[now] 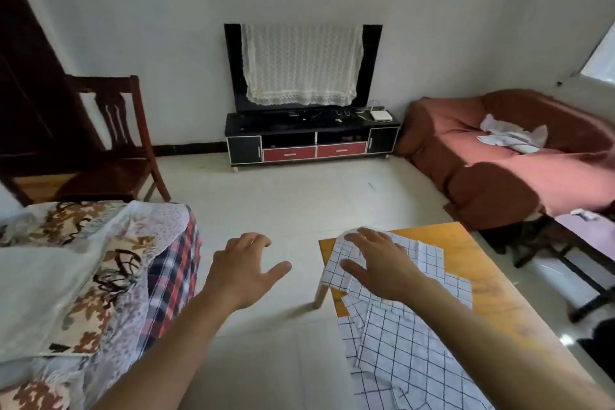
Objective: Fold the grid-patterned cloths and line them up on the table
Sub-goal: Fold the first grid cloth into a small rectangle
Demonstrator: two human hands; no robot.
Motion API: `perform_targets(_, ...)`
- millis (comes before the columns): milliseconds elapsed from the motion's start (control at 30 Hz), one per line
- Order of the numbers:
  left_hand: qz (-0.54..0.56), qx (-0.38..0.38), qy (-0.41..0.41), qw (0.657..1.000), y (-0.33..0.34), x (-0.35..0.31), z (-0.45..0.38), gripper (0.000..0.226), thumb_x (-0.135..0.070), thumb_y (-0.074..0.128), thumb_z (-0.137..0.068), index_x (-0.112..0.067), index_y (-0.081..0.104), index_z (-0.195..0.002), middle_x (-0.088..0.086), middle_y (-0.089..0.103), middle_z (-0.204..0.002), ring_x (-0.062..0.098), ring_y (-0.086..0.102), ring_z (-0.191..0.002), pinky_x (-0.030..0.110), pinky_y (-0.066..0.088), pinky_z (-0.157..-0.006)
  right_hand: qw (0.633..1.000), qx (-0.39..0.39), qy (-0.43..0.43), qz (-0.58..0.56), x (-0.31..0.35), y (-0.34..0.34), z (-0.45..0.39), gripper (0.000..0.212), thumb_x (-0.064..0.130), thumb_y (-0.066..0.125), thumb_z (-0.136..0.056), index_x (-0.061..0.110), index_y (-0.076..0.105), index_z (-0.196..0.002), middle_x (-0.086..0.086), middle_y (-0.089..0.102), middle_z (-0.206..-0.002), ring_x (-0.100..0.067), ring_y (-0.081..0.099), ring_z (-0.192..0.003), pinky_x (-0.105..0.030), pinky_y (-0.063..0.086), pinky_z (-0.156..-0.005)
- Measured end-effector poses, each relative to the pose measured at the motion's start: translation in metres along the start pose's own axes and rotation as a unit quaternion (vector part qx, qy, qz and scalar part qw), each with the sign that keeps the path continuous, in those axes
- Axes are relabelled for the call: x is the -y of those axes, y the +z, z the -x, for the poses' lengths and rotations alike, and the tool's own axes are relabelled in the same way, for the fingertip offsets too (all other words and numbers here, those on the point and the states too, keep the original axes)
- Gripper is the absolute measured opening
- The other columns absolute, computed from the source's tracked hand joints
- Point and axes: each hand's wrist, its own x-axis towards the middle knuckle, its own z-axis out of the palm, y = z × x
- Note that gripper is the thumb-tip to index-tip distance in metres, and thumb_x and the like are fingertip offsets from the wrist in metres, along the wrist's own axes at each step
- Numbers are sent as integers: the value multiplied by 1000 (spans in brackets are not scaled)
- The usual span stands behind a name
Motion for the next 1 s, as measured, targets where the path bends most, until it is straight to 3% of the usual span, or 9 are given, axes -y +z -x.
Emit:
perform_targets(267, -13, 43, 118, 992, -13, 26, -143, 66, -70, 44, -90, -28, 42, -141, -9, 39, -152, 17, 39, -137, 39, 36, -108, 989, -27, 145, 6, -8, 2, -61, 61, 60, 42, -95, 31, 33, -148, 4, 32, -156, -21, 28, -143, -51, 32, -112)
perform_targets(533, -22, 108, 232, 967, 16, 0, -306, 62, -66, 49, -90, -30, 42, -140, -11, 41, -149, 14, 40, -134, 36, 39, -108, 963, -49, 261, -49, -68, 26, -165, 62, 59, 44, -95, 29, 31, -149, 1, 30, -158, -23, 29, -144, -52, 31, -114)
perform_targets(700, -62, 133, 293, 945, 13, -21, -399, 60, -62, 52, -92, -30, 42, -141, -11, 40, -150, 12, 40, -135, 31, 38, -107, 943, -52, 314, -100, -107, 28, -227, 63, 61, 43, -94, 27, 35, -147, 1, 38, -153, -22, 36, -139, -51, 38, -109)
perform_targets(867, -73, 134, 355, 922, 12, -51, -494, 59, -60, 53, -92, -27, 45, -140, -8, 43, -150, 14, 41, -135, 33, 40, -107, 909, -88, 390, -116, -145, 14, -259, 60, 57, 46, -96, 25, 38, -147, 1, 41, -151, -23, 38, -136, -46, 41, -106)
perform_targets(1000, -88, 168, 427, 884, 40, -85, -555, 56, -58, 54, -92, -27, 47, -138, -8, 45, -148, 15, 43, -133, 34, 40, -106, 869, -90, 469, -133, -158, 25, -271, 62, 58, 45, -95, 28, 34, -148, 2, 37, -154, -20, 35, -139, -46, 39, -109)
